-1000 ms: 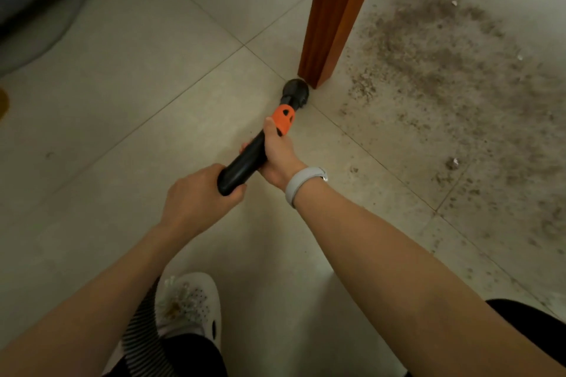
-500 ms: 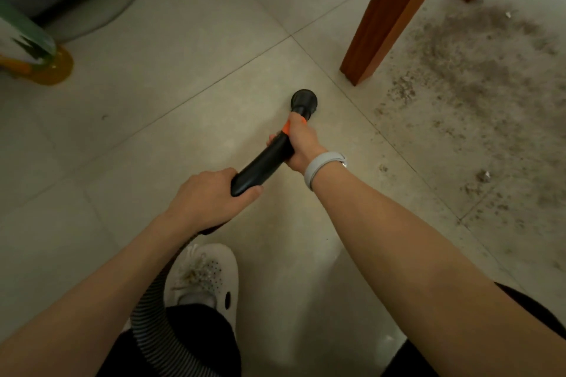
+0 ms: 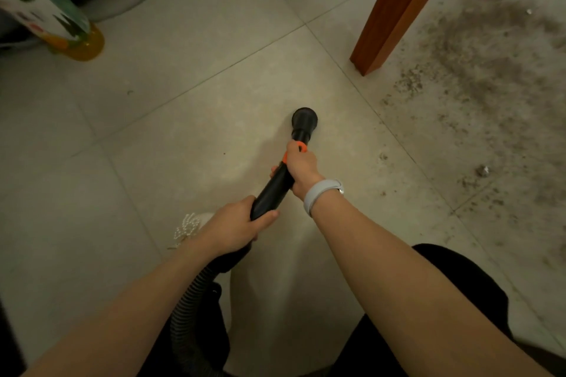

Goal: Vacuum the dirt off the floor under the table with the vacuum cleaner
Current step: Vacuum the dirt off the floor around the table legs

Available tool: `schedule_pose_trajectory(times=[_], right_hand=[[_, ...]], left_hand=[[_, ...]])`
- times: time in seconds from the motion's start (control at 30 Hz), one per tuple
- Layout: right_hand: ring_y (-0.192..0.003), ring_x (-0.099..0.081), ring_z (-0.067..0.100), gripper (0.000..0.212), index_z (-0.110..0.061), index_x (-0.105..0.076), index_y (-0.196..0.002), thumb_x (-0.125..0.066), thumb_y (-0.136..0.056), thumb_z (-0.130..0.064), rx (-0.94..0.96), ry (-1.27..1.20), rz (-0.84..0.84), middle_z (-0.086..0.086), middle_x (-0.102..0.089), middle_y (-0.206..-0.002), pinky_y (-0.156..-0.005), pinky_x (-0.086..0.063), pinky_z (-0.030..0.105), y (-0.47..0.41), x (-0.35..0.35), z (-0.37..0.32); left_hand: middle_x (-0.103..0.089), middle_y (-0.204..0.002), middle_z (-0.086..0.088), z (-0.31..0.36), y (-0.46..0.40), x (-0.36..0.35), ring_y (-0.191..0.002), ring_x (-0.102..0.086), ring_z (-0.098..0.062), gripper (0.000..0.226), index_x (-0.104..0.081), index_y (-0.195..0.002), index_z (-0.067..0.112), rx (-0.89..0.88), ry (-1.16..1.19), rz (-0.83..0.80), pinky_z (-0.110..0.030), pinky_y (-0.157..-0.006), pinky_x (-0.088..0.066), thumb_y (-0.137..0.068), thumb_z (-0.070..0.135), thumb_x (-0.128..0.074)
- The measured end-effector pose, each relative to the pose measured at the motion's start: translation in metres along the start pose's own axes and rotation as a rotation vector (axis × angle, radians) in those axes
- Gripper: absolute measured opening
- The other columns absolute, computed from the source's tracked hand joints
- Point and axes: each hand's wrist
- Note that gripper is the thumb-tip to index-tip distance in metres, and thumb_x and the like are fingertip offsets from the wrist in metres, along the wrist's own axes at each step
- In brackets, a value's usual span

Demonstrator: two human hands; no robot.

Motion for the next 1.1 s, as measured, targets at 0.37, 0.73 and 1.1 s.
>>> schedule_pose_trajectory(times=[0.37,0.73,1.1], right_hand=[[-0.062,-0.055,0.024,0.019,-0.010,-0.044,-0.092,-0.044,-0.099,-0.028,0.058,-0.018,0.043,0.012,-0.050,-0.087,-0.050,-0.048,0.035,-0.030,0.034,-0.064],[-0.064,-0.058,0.023,0.023,-0.012,-0.045,-0.108,-0.041,-0.099,-0.033,-0.006,-0.027,-0.018,0.012,-0.052,-0.087,-0.073,-0.055,0.041,-0.003,0.050,-0.019],[-0.059,-0.056,0.024,0.020,-0.010,-0.043,-0.104,-0.043,-0.099,-0.029,0.088,-0.106,0.043,0.008,-0.046,-0.077,-0.068,-0.055,0.041,0.006,0.019,0.052]], left_hand=[[-0.064,-0.084,-0.004,0.049,-0.058,0.004,-0.076,-0.062,-0.024,0.041,-0.050,-0.100,0.018,-0.039,-0.169,0.181,-0.035,-0.069,-0.051,-0.092,0.057,-0.042],[-0.055,-0.075,0.000,0.038,-0.026,-0.019,-0.063,-0.053,-0.018,0.041,-0.044,-0.100,0.016,0.009,-0.331,0.142,-0.030,-0.056,-0.040,-0.093,0.056,-0.041],[-0.065,-0.073,-0.004,-0.032,-0.005,-0.022,-0.065,-0.065,-0.020,0.029,-0.047,-0.102,0.014,-0.092,0.023,-0.123,-0.033,-0.064,-0.054,-0.095,0.042,-0.048]])
Point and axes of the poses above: each hand's wrist, its own y-axis away from the middle knuckle, its own x-axis out of the back of the hand, z = x × y
